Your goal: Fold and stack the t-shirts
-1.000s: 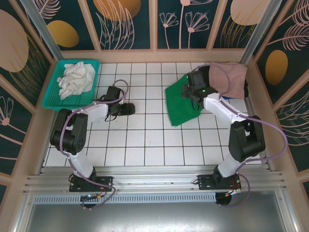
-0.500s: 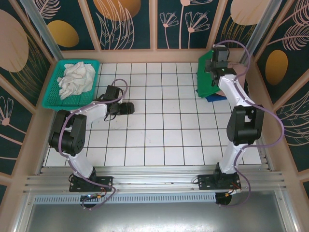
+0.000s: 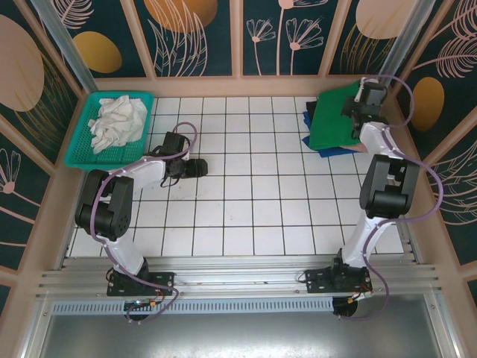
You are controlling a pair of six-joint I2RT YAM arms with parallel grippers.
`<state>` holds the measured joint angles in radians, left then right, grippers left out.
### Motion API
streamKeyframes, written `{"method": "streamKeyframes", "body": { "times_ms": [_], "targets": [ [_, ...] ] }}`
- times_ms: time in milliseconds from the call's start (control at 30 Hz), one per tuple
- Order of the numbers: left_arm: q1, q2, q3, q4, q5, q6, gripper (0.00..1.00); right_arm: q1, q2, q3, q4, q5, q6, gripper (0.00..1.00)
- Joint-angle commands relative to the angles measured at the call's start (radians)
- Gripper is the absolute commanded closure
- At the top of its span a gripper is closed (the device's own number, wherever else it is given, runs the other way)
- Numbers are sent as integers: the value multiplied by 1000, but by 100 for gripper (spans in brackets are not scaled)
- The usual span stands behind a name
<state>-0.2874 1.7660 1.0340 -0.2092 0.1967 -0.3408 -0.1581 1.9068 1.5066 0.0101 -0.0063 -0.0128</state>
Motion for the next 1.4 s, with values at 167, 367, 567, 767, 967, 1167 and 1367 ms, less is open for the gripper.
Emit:
{"method": "streamKeyframes", "body": {
  "times_ms": [167,367,567,767,967,1167,1367],
  "targets": [
    [5,-23,25,-49,-3,3,25,-180,160,166,57,-453,77,100],
    [6,-24,40,-68,-7,-2,26,-258,346,379,-91,-626,85,100],
    [6,-40,44,-94,-26,-1,25,-267,425,466,-193,-532,40,100],
    [6,-46,39,-92,-26,-2,24,-267,478,578,-305,-390,17,77],
    [6,-46,26,-87,-22,0,24,-230,386,487,-295,-250,20,52],
    [6,-46,22,-87,-17,9,23,-179,238,312,-210,-85,28,37],
    [7,-80,14,-84,-11,10,23,-116,65,134,-110,51,59,28]
  ]
}}
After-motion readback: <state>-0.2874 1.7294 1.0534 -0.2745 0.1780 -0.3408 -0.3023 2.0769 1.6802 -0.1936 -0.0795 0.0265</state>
